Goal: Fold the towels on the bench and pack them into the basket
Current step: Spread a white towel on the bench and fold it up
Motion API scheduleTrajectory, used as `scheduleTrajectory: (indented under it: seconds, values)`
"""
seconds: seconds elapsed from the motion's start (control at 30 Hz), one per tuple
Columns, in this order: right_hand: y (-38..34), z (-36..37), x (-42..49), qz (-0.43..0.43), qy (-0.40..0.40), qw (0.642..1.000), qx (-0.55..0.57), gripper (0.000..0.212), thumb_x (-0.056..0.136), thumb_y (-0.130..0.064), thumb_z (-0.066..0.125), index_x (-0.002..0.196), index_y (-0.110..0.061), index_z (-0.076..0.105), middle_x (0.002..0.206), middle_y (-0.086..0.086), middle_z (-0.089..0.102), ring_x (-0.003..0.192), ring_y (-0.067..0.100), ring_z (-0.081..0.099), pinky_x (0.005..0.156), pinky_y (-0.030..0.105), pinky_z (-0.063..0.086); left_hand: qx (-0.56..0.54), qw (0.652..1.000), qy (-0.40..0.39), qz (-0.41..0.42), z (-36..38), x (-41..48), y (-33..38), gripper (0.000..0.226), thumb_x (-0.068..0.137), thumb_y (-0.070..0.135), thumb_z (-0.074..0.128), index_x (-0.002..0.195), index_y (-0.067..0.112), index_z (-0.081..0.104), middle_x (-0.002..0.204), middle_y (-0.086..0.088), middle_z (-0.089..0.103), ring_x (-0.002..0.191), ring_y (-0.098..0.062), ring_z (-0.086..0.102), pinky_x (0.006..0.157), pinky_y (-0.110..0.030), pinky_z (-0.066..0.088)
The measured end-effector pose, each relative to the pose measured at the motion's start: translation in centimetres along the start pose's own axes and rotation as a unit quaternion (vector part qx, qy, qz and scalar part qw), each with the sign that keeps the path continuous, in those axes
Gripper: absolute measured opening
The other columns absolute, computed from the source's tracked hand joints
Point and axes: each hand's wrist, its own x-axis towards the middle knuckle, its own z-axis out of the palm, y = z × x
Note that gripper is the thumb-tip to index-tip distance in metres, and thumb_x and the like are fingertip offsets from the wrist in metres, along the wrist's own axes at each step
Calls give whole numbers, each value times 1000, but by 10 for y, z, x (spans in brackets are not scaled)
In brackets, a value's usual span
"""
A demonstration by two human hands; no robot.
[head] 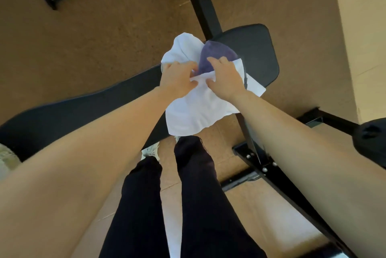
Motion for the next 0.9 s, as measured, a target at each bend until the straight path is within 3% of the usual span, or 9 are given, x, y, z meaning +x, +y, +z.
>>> scheduleTrajectory:
  seconds: [0.07, 0.13, 0.33, 0.53, 0.63, 0.73, 0.9]
  values:
    - [2, -1, 1, -40, 7, 999, -13, 28, 97, -25, 62, 126, -26, 64, 124, 6, 59, 111, 27, 57, 96, 36, 48, -40, 999, 5, 17, -2, -5, -1, 23, 98, 35, 65, 121, 28, 66, 118, 2, 70, 109, -19, 63, 104, -35, 46]
    - [4, -3, -1, -55, 7, 998, 4, 14, 96, -23, 63, 108, -25, 71, 110, 3, 62, 97, 24, 62, 88, 33, 52, -51, 998, 16, 35, -6, -11, -3, 19, 94, 31, 70, 111, 23, 69, 110, 0, 69, 99, -18, 64, 87, -31, 49]
    - [4, -11, -33, -68, 60, 995, 43, 6, 90, -15, 68, 90, -17, 62, 92, 1, 61, 79, 23, 59, 75, 44, 56, -49, 993, 83, 62, -11, -36, -2, 17, 89, 30, 78, 83, 25, 63, 101, 1, 64, 81, -12, 56, 78, -21, 45]
    - [-3, -9, -81, -104, 96, 989, 35, 16, 82, -10, 70, 78, -11, 54, 79, 2, 52, 72, 26, 50, 60, 46, 48, 7, 992, 27, 121, -18, -84, -10, 14, 99, 32, 65, 98, 20, 57, 86, -1, 68, 68, -16, 56, 66, -28, 47]
    - [-13, -5, -116, -103, 73, 986, 108, 14, 81, -5, 67, 82, -6, 53, 73, 5, 52, 69, 31, 50, 62, 44, 44, 22, 986, 51, 157, -19, -118, -20, 11, 99, 30, 65, 100, 20, 61, 92, 2, 66, 67, -16, 52, 72, -31, 45]
    - [-30, 2, -145, -98, 55, 982, 152, 17, 84, -5, 67, 85, -5, 50, 74, 8, 55, 70, 31, 49, 64, 41, 43, 39, 988, 42, 147, -20, -155, -47, 16, 99, 36, 63, 106, 22, 68, 96, 4, 68, 66, -15, 52, 80, -31, 40]
    - [-76, 12, -179, -122, 100, 975, 154, 24, 84, -7, 72, 83, -14, 49, 81, 0, 53, 73, 22, 49, 66, 30, 44, 5, 993, 39, 114, -37, -216, -83, 21, 100, 35, 61, 108, 19, 72, 90, 14, 53, 70, -9, 50, 76, -27, 37]
